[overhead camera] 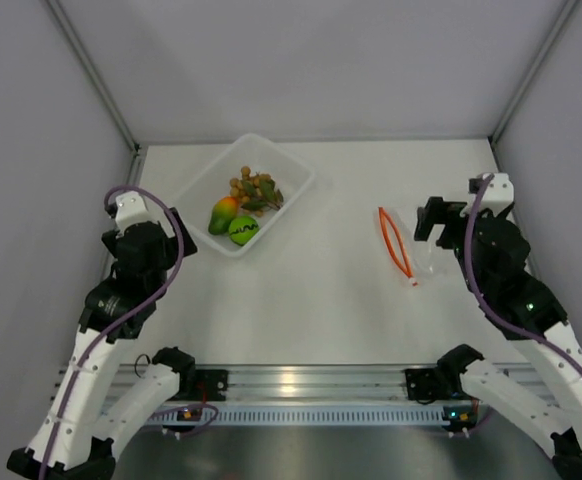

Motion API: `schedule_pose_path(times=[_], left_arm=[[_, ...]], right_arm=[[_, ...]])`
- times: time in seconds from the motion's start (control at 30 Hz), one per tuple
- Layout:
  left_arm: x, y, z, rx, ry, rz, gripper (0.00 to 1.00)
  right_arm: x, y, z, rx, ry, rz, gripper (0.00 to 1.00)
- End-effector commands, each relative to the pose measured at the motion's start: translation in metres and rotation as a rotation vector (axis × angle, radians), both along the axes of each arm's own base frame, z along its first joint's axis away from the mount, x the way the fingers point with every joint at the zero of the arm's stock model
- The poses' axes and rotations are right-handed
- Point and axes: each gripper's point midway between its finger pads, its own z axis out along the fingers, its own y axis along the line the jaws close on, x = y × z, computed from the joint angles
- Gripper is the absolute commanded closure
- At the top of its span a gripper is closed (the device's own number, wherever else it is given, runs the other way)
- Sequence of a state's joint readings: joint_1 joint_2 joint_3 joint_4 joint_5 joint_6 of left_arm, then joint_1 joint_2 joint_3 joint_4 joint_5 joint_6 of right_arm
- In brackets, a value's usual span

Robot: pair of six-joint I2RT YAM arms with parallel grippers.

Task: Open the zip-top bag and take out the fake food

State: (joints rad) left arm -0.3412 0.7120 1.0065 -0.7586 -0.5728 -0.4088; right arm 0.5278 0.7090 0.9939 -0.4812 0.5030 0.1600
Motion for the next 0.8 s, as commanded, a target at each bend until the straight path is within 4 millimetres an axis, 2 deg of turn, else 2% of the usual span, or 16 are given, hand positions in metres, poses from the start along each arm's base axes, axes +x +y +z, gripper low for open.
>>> schedule_pose_path(times=[0.0,0.13,0.3,0.37,0.53,0.77], left_arm=[[0.002,0.003,0.012,-0.011,-0.072,0.014,0.02],[-0.002,-0.001,0.01,-0.021,-0.08,-0.019,0.02],[-0.008,-0.004,0.0,-0.032,-0.092,-0.057,0.02],[-0.009,-0.008,-0.006,-0.036,-0.098,-0.085,0.02],[-0.012,-0.013,-0.003,-0.043,-0.14,-0.126,0.02],[-0.009,-0.02,-0.007,-0.043,-0.115,-0.162,0.02]], right_arm=[[-0.019,-0.018,-0.011,-0.017,0.014,-0.034,0.01],[-0.037,-0.036,-0.03,-0.038,0.04,-0.084,0.01],[-0.052,-0.044,-0.048,-0.029,0.051,-0.081,0.01],[-0.056,-0.046,-0.05,-0.024,0.037,-0.078,0.01],[-0.062,-0.048,-0.053,-0.012,0.022,-0.071,0.01],[-0.061,-0.047,-0.051,-0.01,0.012,-0.068,0.01]])
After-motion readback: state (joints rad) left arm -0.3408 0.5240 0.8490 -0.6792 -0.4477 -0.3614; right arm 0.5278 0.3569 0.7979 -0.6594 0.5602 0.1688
